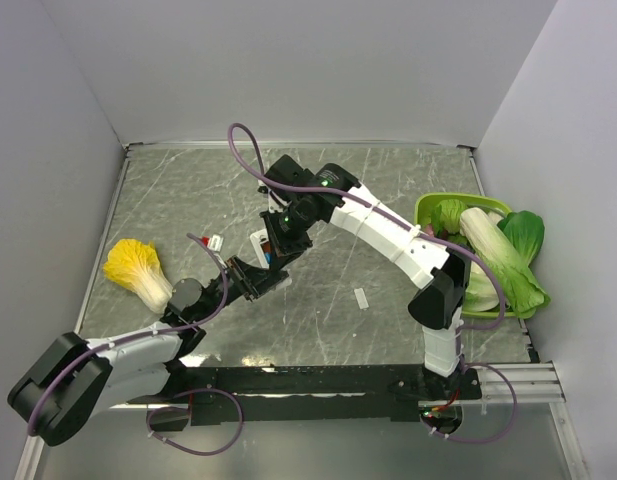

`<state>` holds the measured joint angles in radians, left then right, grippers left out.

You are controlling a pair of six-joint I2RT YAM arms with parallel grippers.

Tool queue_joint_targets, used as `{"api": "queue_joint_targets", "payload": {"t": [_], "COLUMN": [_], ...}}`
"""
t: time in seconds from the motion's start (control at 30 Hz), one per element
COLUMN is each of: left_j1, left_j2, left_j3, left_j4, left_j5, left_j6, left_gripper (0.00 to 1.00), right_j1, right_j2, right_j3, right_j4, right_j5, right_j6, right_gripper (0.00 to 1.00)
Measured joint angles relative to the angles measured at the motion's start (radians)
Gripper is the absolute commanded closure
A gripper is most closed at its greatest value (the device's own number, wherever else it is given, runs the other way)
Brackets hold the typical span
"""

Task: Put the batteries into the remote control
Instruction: Load the battery into the remote control.

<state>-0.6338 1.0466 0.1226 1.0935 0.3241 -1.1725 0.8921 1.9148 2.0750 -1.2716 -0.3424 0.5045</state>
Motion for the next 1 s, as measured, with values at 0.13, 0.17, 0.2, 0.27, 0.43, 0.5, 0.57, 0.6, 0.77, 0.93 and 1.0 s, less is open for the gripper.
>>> {"api": "queue_joint_targets", "payload": {"t": [0.13,0.17,0.2,0.27,0.43,0.5,0.57,0.6,0.77,0.93,1.0], "left_j1": [0.0,0.0,0.0,-0.001,-0.001,-0.001,-0.001,-0.001,-0.001,-0.001,-0.001], "left_j2": [0.008,0.011,0.014,0.019,0.03,0.032,0.032,0.032,0.032,0.038,0.04], "left_j3": [0.002,0.002,0.003,0.005,0.008,0.009,0.009,0.009,0.009,0.009,0.009], "left_j4": [0.001,0.002,0.003,0.01,0.027,0.027,0.027,0.027,0.029,0.038,0.041], "left_j5": [0.0,0.0,0.002,0.006,0.012,0.012,0.012,0.012,0.012,0.011,0.011], "left_j6": [0.0,0.0,-0.001,-0.003,-0.009,-0.014,-0.018,-0.018,-0.021,-0.026,-0.026], "left_gripper": [0.98,0.98,0.98,0.98,0.98,0.98,0.98,0.98,0.98,0.98,0.98], "right_j1": [-0.001,-0.002,-0.002,-0.004,-0.005,-0.005,-0.005,-0.005,-0.005,-0.005,-0.005], "right_j2": [0.004,0.006,0.008,0.014,0.018,0.018,0.019,0.019,0.019,0.02,0.02], "right_j3": [0.002,0.006,0.008,0.021,0.04,0.04,0.04,0.04,0.04,0.04,0.04], "right_j4": [-0.001,-0.002,-0.001,0.0,0.007,0.009,0.01,0.012,0.016,0.021,0.023], "right_j5": [0.006,0.01,0.014,0.022,0.037,0.039,0.042,0.043,0.043,0.042,0.041], "right_j6": [-0.005,-0.007,-0.009,-0.02,-0.035,-0.042,-0.046,-0.049,-0.055,-0.057,-0.057], "right_gripper": [1.0,1.0,1.0,1.0,1.0,1.0,0.98,0.97,0.85,0.77,0.74]}}
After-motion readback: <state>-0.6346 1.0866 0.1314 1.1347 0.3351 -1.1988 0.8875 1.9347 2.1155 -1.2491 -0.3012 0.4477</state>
